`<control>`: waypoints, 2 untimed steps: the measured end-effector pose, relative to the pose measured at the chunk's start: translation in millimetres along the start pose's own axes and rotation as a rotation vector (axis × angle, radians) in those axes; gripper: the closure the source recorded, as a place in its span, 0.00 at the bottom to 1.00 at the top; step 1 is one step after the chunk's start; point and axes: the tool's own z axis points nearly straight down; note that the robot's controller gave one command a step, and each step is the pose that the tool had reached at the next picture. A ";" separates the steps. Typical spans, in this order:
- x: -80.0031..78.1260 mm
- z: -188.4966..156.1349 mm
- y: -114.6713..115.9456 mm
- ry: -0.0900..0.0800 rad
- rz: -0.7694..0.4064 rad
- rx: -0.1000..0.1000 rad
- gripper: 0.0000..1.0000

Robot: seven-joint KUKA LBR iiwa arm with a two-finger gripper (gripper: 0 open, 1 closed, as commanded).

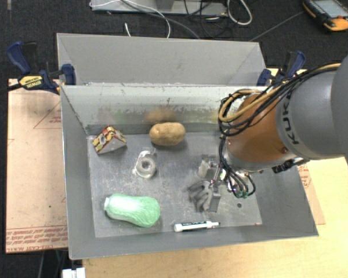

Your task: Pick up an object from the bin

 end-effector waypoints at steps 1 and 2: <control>-2.2 -2.3 -4.4 0.002 -0.021 0.001 1.00; -2.2 -2.3 -4.4 0.002 -0.021 0.001 1.00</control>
Offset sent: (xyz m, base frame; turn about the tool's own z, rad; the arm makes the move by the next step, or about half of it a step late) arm 0.0000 0.0000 0.0000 0.0000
